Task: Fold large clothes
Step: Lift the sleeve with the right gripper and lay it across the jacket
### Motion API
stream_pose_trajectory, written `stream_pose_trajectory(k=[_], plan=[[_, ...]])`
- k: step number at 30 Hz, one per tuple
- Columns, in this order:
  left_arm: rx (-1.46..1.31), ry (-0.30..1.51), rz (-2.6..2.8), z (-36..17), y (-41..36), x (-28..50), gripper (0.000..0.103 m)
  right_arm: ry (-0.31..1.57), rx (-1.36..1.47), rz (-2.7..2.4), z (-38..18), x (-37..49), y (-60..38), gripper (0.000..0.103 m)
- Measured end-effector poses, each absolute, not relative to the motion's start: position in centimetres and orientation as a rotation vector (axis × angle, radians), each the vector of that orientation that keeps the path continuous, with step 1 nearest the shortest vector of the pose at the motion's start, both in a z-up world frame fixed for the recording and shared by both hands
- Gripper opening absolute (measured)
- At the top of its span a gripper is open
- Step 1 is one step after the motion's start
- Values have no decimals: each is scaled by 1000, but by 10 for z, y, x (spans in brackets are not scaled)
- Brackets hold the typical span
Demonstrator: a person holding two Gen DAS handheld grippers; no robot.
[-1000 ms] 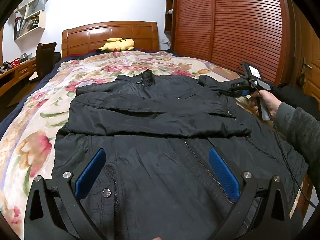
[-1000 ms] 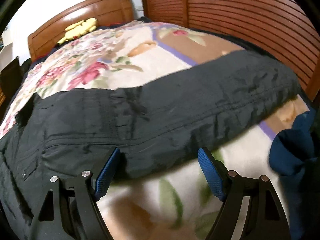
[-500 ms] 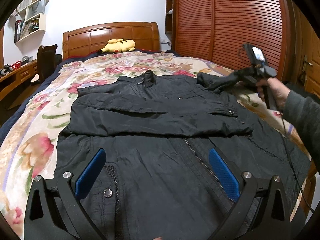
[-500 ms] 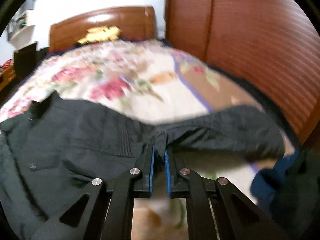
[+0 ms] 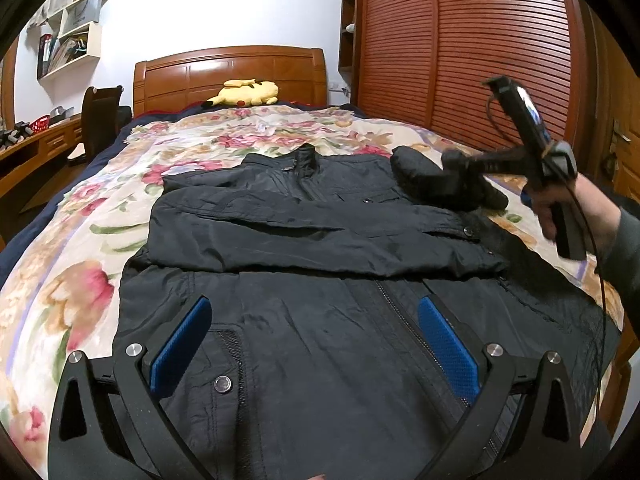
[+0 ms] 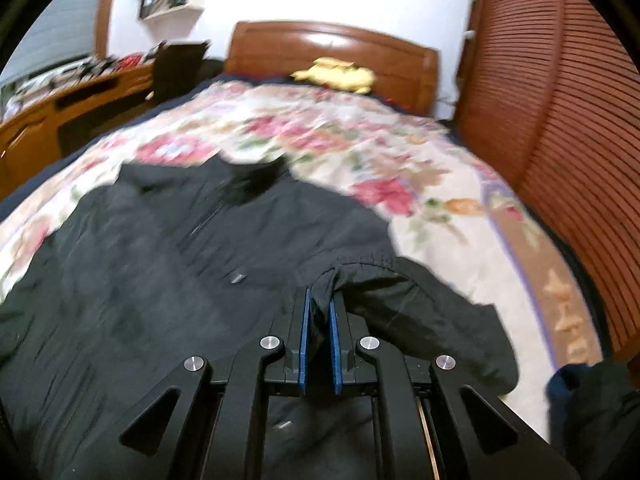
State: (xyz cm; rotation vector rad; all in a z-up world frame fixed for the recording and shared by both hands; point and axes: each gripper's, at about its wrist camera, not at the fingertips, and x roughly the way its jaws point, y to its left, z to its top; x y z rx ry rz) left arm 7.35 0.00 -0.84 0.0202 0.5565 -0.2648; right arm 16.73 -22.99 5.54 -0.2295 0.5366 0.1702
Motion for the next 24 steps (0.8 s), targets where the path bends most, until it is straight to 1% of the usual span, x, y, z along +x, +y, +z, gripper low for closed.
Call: stream_pose_trajectory(k=[5, 8, 9, 11, 13, 15, 18, 24], plan=[[18, 559, -265, -8, 0, 74, 103, 622, -165, 170, 41, 161, -221, 9], [17, 558, -265, -8, 0, 74, 103, 625, -157, 152, 48, 159, -223, 15], [16, 558, -265, -8, 0, 74, 103, 626, -153, 150, 52, 156, -224, 19], [15, 558, -266, -8, 0, 75, 103, 610, -151, 144, 63, 148, -223, 29], [17, 558, -265, -8, 0, 74, 103, 571, -163, 154, 74, 138, -214, 50], [19, 556, -264, -8, 0, 74, 103, 521, -192, 164, 81, 125, -210, 56], [24, 556, -261, -8, 0, 74, 103, 480, -211, 129, 89, 116, -216, 60], [21, 558, -258, -9, 2, 72, 103, 500, -219, -3, 77, 135, -246, 61]])
